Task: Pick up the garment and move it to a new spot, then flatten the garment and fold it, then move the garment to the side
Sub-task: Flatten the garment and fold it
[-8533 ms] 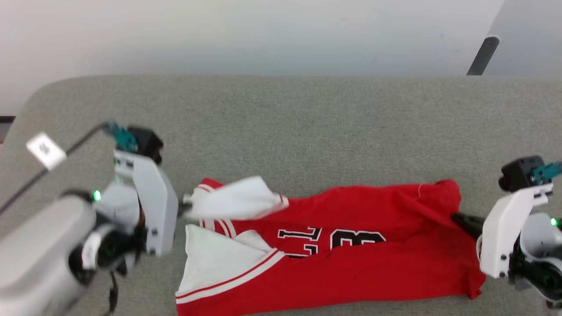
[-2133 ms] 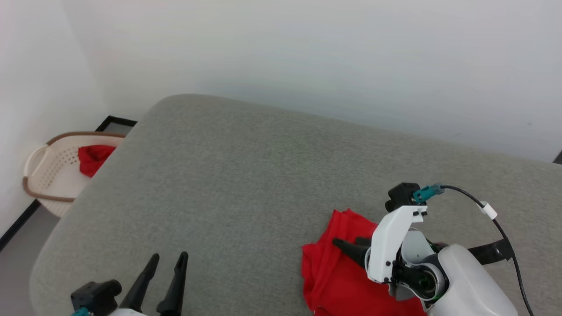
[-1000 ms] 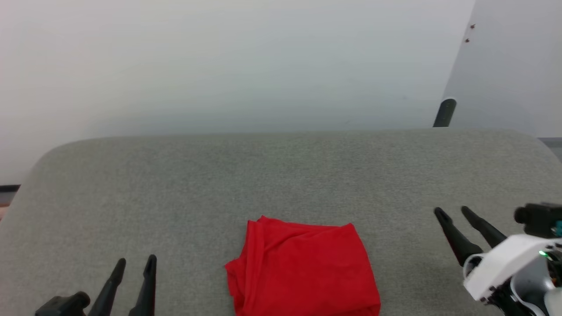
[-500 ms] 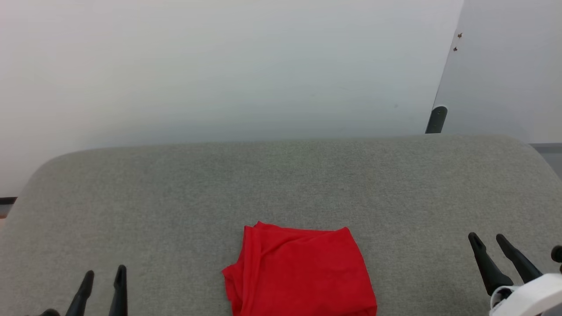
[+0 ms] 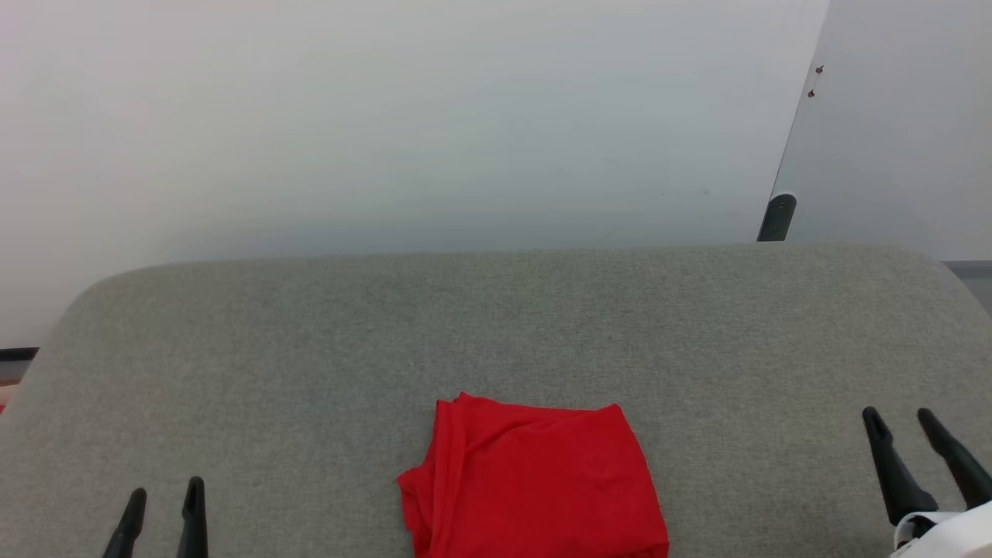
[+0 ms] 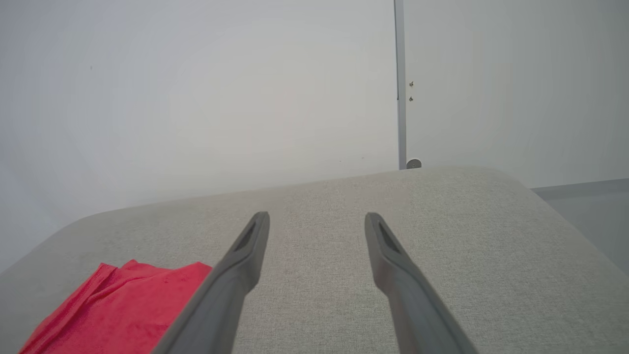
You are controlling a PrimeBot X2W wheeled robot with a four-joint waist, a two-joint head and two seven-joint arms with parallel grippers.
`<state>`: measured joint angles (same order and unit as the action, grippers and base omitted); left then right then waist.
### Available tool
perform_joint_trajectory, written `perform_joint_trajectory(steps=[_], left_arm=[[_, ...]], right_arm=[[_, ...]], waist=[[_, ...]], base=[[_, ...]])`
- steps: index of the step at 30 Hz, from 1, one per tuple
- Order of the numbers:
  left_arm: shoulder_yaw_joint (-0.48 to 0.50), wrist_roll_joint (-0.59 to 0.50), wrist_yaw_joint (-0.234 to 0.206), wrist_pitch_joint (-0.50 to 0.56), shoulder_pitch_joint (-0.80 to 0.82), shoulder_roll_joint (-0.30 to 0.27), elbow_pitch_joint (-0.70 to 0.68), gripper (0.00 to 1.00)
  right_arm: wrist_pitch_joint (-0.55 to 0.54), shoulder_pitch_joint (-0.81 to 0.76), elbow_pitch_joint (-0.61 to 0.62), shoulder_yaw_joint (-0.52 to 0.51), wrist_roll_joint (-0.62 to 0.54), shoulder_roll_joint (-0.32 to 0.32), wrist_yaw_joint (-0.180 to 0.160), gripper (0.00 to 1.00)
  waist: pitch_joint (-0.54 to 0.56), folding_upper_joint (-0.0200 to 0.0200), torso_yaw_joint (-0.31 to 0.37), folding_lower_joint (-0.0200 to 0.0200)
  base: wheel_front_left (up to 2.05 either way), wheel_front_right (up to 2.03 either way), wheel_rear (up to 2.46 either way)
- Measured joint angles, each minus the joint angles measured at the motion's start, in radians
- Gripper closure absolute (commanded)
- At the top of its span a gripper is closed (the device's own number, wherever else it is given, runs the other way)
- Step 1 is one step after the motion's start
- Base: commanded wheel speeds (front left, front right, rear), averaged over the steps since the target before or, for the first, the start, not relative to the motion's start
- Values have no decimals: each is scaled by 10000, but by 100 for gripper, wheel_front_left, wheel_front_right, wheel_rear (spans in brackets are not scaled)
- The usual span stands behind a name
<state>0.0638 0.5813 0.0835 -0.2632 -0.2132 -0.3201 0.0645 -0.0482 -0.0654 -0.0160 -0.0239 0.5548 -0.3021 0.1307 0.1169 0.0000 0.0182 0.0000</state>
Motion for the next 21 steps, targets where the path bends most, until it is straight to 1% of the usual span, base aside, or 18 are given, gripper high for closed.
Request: perform_joint_trajectory(steps=[5, 21], left_arm=[[198, -115, 94, -2, -87, 81, 8, 0], [564, -506, 303, -2, -141, 366, 44, 0]], right_arm=[[483, -58, 73, -50, -470, -65, 0, 0], [554, -109, 19, -2, -715, -96, 0, 0]], waist=[[27, 0, 20, 0], [66, 0, -78, 0]], base=[[0, 0, 0], [0, 0, 0]])
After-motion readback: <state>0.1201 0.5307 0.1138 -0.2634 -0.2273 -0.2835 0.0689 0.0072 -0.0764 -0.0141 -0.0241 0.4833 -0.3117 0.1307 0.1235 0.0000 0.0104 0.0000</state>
